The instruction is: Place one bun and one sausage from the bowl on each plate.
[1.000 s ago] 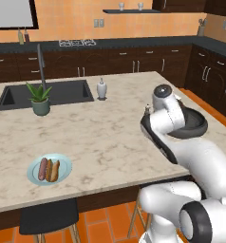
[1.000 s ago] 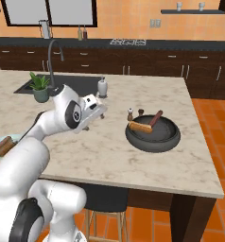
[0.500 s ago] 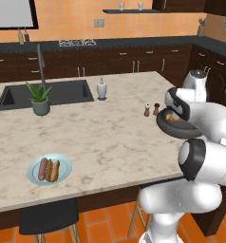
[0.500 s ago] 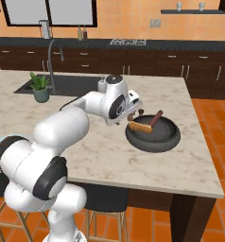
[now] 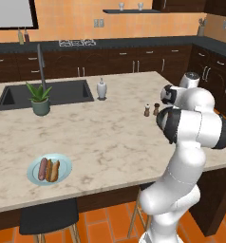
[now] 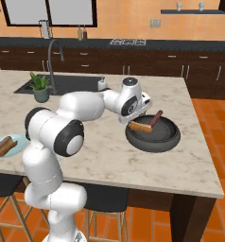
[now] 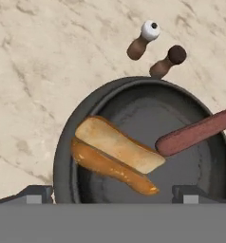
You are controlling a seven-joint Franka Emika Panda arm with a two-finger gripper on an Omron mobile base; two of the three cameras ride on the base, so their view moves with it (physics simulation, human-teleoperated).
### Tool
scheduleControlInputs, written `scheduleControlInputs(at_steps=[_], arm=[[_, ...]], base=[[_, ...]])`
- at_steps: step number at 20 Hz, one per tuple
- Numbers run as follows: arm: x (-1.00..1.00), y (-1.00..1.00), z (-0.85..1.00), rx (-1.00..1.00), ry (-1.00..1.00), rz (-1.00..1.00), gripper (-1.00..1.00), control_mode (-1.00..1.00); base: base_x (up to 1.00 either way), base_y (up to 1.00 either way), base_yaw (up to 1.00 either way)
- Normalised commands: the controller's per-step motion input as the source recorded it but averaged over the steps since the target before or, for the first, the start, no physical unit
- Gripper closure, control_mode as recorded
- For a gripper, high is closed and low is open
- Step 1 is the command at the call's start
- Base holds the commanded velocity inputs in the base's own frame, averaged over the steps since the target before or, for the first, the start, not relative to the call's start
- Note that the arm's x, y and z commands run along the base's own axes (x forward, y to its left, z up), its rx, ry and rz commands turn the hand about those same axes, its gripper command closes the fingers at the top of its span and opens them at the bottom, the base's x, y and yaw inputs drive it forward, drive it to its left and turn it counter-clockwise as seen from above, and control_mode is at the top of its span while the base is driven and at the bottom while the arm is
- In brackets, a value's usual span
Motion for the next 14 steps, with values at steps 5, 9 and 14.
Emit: scheduleControlInputs(at_steps=[5,9,14], arm=[[0.32,-0.13,-0.01,0.07,0.05,-0.29,-1.00,-1.00],[0.05,-0.25,0.00,0.24,0.00,-0.20,-1.00,-1.00],[-0.27,0.00,-0.15,0.13,-0.01,-0.42,-1.00,-1.00]], base=[[0.00,0.00,0.00],[0.00,0.00,0.00],[0.00,0.00,0.00]])
